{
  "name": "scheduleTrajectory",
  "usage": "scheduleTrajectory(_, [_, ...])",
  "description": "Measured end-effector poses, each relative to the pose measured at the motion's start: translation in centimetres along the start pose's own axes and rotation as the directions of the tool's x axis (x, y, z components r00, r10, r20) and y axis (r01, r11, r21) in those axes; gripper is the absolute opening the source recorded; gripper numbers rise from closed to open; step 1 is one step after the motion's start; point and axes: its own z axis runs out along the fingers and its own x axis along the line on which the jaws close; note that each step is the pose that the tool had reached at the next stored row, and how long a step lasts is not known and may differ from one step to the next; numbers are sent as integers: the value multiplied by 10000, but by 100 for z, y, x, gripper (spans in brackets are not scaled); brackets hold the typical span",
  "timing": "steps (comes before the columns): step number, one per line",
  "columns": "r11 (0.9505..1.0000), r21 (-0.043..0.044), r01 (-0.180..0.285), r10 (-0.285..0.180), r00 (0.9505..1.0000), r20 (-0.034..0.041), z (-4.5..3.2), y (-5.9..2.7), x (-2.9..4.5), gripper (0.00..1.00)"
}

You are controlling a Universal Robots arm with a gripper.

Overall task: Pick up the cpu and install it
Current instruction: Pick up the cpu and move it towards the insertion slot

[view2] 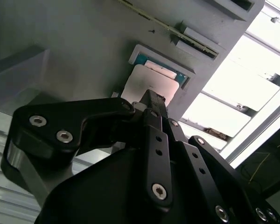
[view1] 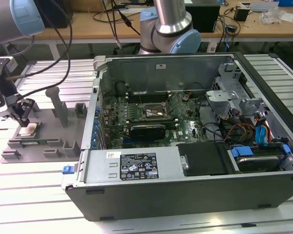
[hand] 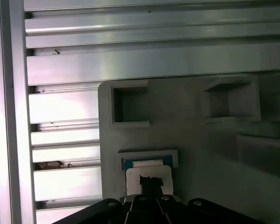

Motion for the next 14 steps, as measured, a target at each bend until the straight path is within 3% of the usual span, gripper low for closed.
scheduleTrajectory(14, [10000,1,0,0,10000,-1,27,-15,0,11])
